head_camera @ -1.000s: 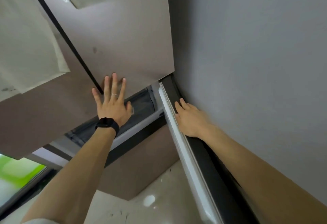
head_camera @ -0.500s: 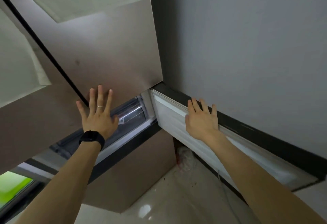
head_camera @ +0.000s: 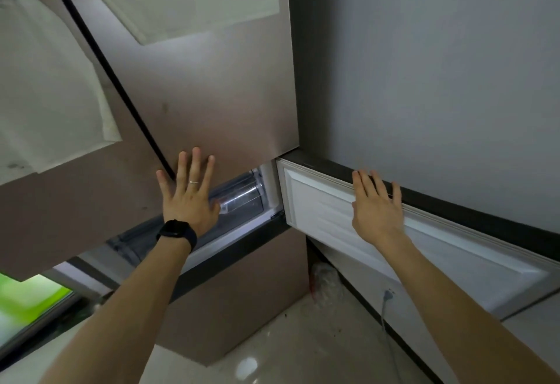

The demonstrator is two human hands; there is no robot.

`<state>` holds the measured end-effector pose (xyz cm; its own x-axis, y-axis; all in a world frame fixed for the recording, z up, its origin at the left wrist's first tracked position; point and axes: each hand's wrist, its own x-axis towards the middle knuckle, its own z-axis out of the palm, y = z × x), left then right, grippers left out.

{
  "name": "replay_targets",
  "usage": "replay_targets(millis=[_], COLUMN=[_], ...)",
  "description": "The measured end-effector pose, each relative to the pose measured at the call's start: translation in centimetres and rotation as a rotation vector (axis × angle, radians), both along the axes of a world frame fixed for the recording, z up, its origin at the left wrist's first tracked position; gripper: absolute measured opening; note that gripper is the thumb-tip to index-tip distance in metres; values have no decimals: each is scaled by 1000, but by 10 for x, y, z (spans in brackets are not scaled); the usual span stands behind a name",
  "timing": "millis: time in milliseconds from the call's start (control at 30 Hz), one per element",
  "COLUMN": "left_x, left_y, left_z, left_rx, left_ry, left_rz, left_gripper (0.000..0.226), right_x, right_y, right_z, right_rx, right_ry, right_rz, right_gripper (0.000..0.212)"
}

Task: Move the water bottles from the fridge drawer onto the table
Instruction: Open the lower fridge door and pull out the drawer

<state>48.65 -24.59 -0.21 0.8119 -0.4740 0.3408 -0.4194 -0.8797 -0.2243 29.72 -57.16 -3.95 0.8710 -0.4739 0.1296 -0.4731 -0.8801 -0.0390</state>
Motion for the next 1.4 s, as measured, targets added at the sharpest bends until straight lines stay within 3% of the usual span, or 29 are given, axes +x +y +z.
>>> replay_targets(millis=[267,367,467,600,700,833,1000,1167,1400], left_x=[-8,-13,-18,-19,-9,17,33,33,33], left_y=[8,30,64,115,147,158,150,147,143], left_z=[10,18,21,17,13,-3,-24,-19,-20], left_rx=[-59,-142,-201,-176,-109,-32,-78,-94,-63], left_ry=[14,-66,-158,-249,-237,-239,-398,-492,-534], left_rz=[-96,-149,-103,31,81,62,51,36,94], left_gripper=[94,86,85,86,82,82,85,73,73], right_x=[1,2,14,46,73,119,177,220,255], right_y=[-3,18,63,135,183,237,276,294,297], right_z=[0,-1,-4,-15,-34,-59,-99,-124,-130], right_rx=[-28,-61,22,389,799,1337,1871,2178,2357], right_ry=[0,-131,-248,-216,-120,3,-57,-174,-306], right_rz=[-11,-10,135,349,402,230,-99,-180,-223], right_gripper=[75,76,65,58,57,45,32,32,25])
